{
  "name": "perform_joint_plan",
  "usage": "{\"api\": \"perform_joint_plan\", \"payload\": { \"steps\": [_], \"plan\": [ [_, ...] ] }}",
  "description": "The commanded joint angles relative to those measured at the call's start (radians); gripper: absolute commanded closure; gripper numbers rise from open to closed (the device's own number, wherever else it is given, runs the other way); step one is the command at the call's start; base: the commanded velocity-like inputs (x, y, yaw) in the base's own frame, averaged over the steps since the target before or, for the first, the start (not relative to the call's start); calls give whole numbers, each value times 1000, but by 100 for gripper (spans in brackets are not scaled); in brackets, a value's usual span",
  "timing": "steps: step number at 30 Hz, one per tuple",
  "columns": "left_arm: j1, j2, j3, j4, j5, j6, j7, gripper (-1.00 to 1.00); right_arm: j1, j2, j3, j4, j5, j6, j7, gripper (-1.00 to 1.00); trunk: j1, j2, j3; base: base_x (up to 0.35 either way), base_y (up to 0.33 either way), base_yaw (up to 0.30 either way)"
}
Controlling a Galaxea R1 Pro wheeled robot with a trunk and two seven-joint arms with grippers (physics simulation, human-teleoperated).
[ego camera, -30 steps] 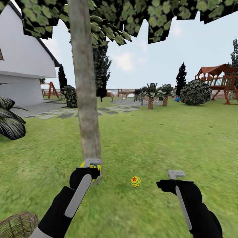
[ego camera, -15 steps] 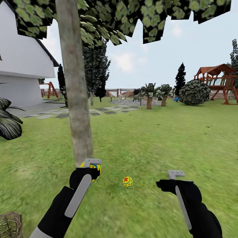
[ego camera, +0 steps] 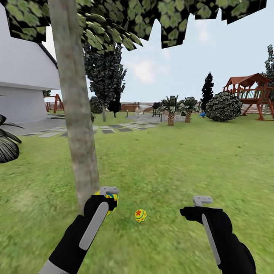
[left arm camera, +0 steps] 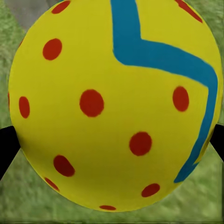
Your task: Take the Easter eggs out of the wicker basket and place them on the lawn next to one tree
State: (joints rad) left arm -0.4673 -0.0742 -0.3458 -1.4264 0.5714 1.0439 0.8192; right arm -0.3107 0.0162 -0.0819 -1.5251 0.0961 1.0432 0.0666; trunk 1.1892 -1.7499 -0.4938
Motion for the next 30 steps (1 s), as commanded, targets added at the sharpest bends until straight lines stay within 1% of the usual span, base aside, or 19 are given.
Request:
{"api": "perform_joint_plan", "payload": {
  "steps": [1, 4, 7, 10, 15, 19, 23, 30],
  "plan": [
    [-1, -5, -1, 22, 9, 3, 9, 100, -1, 1, -1, -1, 10, 4, 7, -100, 0, -1, -1, 267, -197, 0],
    [-18, -16, -1, 85, 11, 3, 6, 100, -1, 1, -1, -2, 10, 4, 7, -100, 0, -1, -1, 267, -197, 0],
    [-53, -23, -1, 184, 15, 3, 2, 100, 0, 1, -2, -4, 11, 4, 7, -100, 0, -1, -1, 267, -197, 34],
    [-75, -26, -1, 263, 18, 0, 0, 100, -1, 2, -2, -5, 10, 4, 6, -100, 0, -1, -1, 267, -199, 201],
    [-122, -33, -1, 362, 19, -18, -1, 100, -1, 1, -1, -6, 10, 4, 6, -100, 0, -1, -1, 267, -202, 271],
    [-131, -35, 0, 391, 19, -23, -3, 100, -1, 1, -1, -5, 9, 4, 6, -100, 0, -1, -5, 267, -203, 186],
    [-132, -40, 0, 396, 19, -24, -2, 100, -1, 1, -1, -4, 8, 4, 6, -100, 0, -1, -11, 241, -230, 104],
    [-132, -47, 0, 397, 19, -31, -2, 100, -1, 1, -1, -3, 9, 4, 6, -100, 0, -1, -22, 155, -287, 80]
  ]
}}
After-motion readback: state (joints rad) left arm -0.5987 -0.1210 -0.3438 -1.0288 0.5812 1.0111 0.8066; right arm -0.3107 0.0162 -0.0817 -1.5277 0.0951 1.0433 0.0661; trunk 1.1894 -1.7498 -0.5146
